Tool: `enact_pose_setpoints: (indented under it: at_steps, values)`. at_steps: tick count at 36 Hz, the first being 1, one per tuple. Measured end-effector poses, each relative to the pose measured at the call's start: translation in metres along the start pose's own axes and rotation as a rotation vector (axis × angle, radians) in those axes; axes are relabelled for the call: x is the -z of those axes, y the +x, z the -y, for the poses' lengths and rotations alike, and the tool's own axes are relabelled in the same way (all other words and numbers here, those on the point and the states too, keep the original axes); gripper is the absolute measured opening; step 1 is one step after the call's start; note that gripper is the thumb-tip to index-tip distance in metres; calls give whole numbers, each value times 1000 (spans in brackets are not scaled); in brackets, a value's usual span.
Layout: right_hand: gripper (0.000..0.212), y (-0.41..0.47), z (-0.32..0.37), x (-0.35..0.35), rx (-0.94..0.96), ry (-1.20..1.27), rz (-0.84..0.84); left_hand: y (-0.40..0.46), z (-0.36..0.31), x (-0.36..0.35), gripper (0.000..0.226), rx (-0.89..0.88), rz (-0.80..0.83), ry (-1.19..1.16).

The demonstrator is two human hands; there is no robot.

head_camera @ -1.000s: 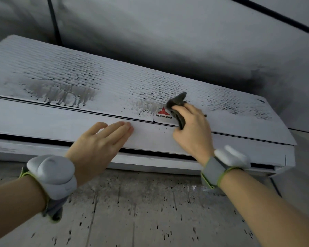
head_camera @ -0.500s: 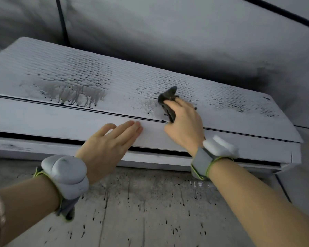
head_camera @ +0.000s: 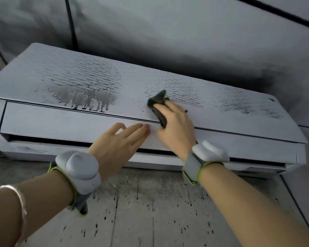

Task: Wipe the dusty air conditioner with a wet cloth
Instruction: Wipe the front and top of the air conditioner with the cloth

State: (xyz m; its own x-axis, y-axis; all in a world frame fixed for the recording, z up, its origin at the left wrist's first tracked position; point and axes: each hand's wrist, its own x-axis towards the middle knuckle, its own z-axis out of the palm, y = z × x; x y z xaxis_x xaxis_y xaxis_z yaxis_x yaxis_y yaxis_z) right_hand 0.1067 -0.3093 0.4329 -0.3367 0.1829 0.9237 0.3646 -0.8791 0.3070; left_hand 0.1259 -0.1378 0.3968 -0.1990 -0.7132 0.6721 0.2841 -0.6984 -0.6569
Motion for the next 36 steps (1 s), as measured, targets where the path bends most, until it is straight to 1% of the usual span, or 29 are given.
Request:
enact_pose_setpoints:
  at_steps: [3,4,6,9,11,13,16,19,24,27,29,32,34,36]
  values:
    - [53,1,29,-14,86,47,30,-1,1,1,48,24,-58,-3]
    - [54,0,32,-17,99,54,35,-4,2,2,46,29,-66,-3]
    - [55,-3,29,-18,141,51,41,-13,5,2,48,32,-78,4]
    - [58,-3,15,-10,203,19,99,-29,14,3,51,42,-87,25]
    - [58,-3,9,-6,179,19,90,-47,27,5,52,66,-52,37]
    - [59,-8,-2,-2,100,7,50,-61,40,7,57,107,-11,38]
    - [59,-14,-13,1,-29,-15,-54,-78,56,8,50,119,-8,59]
    - [58,-5,7,-11,-92,-12,-99,-99,80,11,44,137,10,102]
    - [54,10,55,-31,8,16,-98,-117,99,12,47,180,48,125]
    - [54,10,79,-41,69,54,-35,-124,104,9,47,189,28,123]
    - [55,5,84,-43,125,82,8,-128,106,8,46,194,11,116]
    - [57,-3,73,-36,188,55,12,-132,109,8,45,193,-11,110]
    - [57,-1,68,-32,162,24,-5,-137,115,7,44,184,-17,123]
    - [57,9,72,-31,58,-2,-17,-142,124,7,44,182,-24,138]
